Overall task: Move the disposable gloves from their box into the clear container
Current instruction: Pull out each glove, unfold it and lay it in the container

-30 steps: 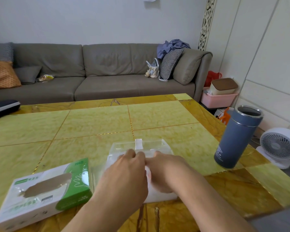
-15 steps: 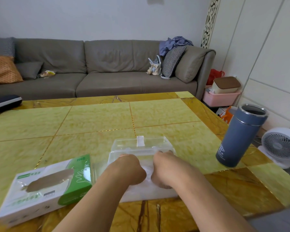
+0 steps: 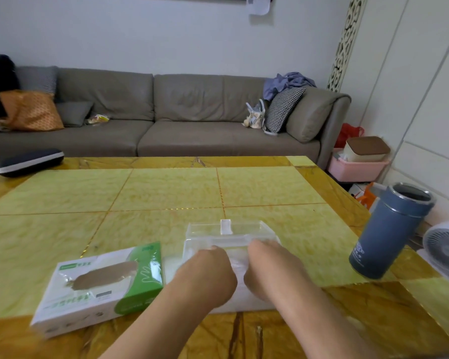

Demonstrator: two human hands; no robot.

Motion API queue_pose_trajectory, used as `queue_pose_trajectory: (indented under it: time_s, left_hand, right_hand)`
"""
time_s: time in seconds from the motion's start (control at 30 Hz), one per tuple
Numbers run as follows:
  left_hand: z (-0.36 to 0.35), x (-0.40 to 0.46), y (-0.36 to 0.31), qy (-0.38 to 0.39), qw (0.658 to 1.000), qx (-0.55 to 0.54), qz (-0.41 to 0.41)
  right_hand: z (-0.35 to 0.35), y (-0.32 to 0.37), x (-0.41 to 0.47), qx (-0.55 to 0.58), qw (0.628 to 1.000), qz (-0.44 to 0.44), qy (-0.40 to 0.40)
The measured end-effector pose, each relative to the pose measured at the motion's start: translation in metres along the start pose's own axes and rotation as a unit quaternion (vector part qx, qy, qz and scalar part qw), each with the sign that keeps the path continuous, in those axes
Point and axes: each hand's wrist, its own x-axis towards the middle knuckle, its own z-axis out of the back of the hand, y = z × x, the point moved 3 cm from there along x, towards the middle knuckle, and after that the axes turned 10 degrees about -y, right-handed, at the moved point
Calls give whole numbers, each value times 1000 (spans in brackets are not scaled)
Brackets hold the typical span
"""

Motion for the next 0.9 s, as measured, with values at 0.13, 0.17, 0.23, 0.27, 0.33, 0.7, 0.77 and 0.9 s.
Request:
queue_pose_trajectory:
  time_s: [0.13,0.17,0.23,0.27,0.33,0.7,0.77,0.9]
  left_hand:
    - [14,-25,11,-76,994,-5,-80]
    - [19,-29,16,-101,989,-27,-103]
    - [29,-35,27,-153,978,-66,-128]
    - [35,-38,37,-177,974,-74,-120]
    - [48,-43,63,-229,969,-64,-67]
    - [36,-29,185,-66,993,85,-46]
    - [32,-29,185,-4,987,134,-83]
    - [33,-25,185,37,984,158,-77]
  right_hand:
    - [17,8,-12,-7,995,19,-93]
    - [18,11,-14,-6,994,20,-106]
    - [20,13,-17,-6,991,20,-128]
    - [21,16,-18,-3,989,24,-143]
    - [23,20,-18,-2,984,37,-175]
    - [-30,117,-36,36,925,319,-205]
    - [-47,133,-39,25,916,355,-183]
    - [-69,147,-37,16,913,365,-181]
